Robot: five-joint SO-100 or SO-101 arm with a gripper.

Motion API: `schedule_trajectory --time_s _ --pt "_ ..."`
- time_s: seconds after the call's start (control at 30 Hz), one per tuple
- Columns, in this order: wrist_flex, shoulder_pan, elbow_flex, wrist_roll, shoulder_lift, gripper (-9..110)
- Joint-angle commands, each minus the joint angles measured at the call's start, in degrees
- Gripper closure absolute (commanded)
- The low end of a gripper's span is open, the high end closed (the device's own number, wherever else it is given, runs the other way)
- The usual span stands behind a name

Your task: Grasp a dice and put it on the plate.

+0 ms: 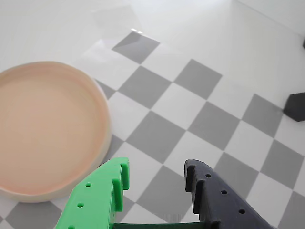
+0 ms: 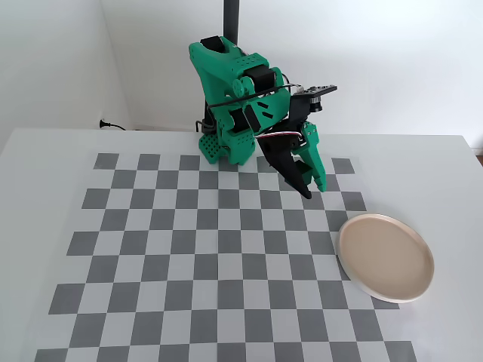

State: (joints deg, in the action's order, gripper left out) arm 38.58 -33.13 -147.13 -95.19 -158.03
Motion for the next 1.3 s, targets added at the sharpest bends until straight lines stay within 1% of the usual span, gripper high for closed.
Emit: schedule_trajectory --time_s 0.0,0.17,0.43,0.77,1.0,1.27 --pt "-1.6 -3.3 9.2 1.0 4.8 106" --pt "-2.2 -6.1 14.3 2.0 13.4 106" --pt "-6.9 -10.5 21.6 2.5 27.9 106" --pt "-16.6 -13.8 32.7 0.2 49.0 106" --pt "-19.8 -16.3 41.2 -0.3 61.3 106" --pt "-20.0 -18.9 51.4 0.2 72.0 106"
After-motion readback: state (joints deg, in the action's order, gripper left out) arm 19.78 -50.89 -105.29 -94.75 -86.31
